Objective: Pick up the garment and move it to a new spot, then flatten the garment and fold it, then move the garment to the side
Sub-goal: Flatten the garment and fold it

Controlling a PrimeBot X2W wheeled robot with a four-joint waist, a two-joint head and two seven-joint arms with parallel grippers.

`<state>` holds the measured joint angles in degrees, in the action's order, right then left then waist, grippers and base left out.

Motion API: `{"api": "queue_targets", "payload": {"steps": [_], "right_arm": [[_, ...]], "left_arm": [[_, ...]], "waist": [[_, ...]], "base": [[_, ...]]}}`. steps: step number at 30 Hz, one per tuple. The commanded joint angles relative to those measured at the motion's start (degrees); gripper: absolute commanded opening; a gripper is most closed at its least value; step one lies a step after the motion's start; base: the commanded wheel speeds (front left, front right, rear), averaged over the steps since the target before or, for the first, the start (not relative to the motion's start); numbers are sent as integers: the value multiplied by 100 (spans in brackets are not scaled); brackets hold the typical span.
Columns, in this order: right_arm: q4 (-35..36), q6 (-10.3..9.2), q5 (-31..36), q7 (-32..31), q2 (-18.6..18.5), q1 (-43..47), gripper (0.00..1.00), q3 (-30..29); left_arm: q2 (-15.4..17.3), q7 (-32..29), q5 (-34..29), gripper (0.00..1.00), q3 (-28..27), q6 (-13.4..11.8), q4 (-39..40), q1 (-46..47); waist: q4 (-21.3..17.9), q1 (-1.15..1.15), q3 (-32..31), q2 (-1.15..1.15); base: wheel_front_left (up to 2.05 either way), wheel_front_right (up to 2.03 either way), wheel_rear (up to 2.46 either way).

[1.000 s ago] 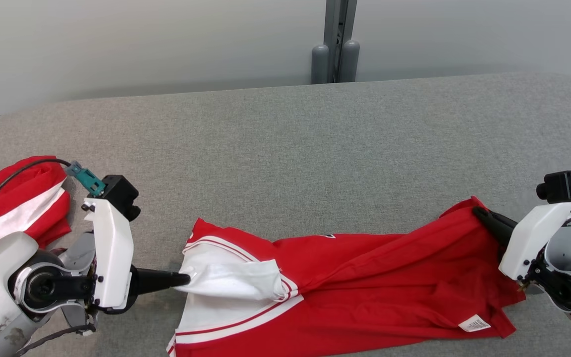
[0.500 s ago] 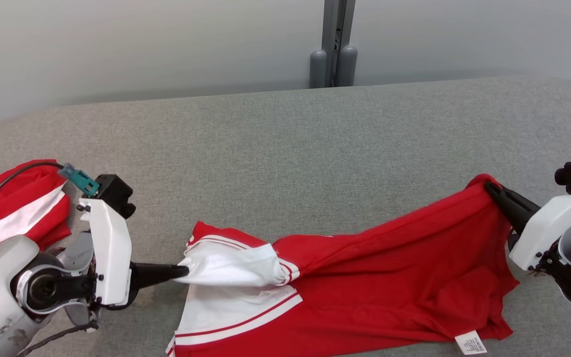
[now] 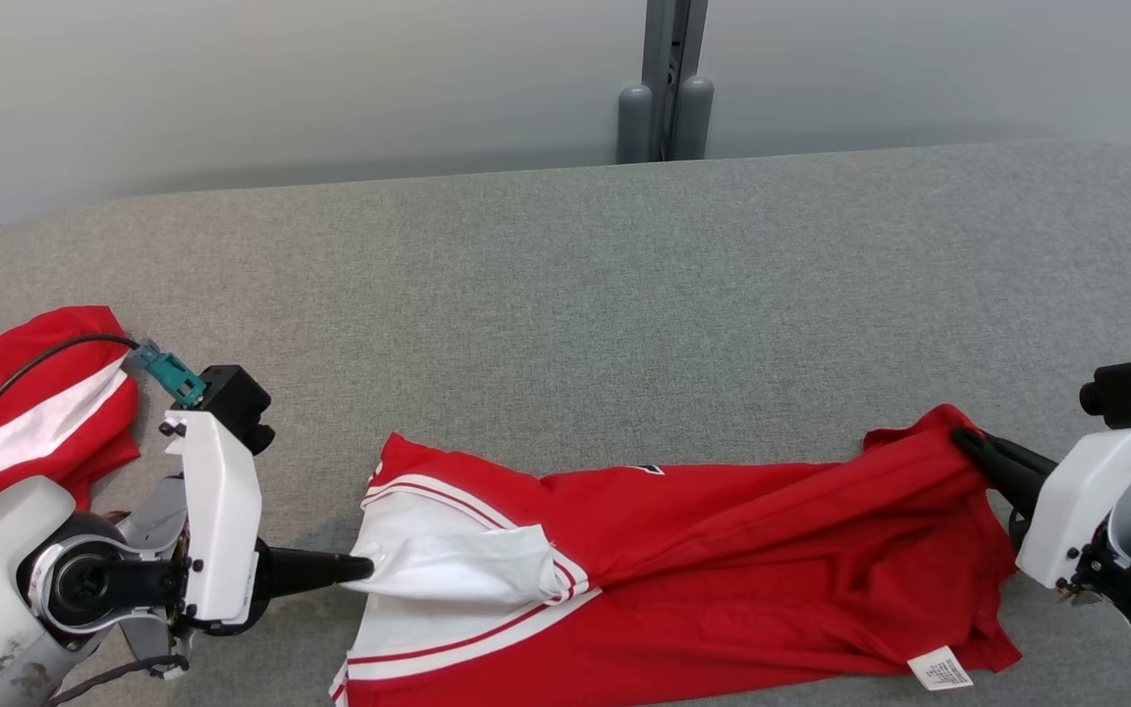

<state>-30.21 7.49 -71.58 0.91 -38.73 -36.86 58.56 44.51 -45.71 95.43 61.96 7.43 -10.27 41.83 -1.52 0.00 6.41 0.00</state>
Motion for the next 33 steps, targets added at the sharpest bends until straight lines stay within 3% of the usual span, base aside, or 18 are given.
{"api": "queue_targets", "payload": {"steps": [1,18,28,29,30,33], "right_arm": [[63,1,-45,-51,-83,42,0,28],[921,1,-831,-1362,-954,54,0,408],[662,1,-1002,-1940,-786,103,0,475],[614,1,-974,-1918,-772,89,34,458],[579,1,-955,-1877,-753,82,99,434],[473,1,-961,-1852,-671,93,100,388]], "left_arm": [[36,-21,42,0,-6,7,-19,-61],[48,-134,75,0,2,7,-104,-177],[-14,-261,100,0,112,-30,-228,-297],[-21,-264,101,25,115,-42,-241,-307],[-28,-285,99,98,134,-67,-259,-329],[-50,-353,105,100,175,-136,-291,-364]], "waist": [[-5,0,-4,0],[-44,0,-10,0],[-72,0,-43,0],[-78,0,-49,0],[-84,0,-56,0],[-98,0,-91,0]], "base": [[0,0,0],[0,0,0],[0,0,0],[0,0,0],[0,0,0],[0,0,0]]}}
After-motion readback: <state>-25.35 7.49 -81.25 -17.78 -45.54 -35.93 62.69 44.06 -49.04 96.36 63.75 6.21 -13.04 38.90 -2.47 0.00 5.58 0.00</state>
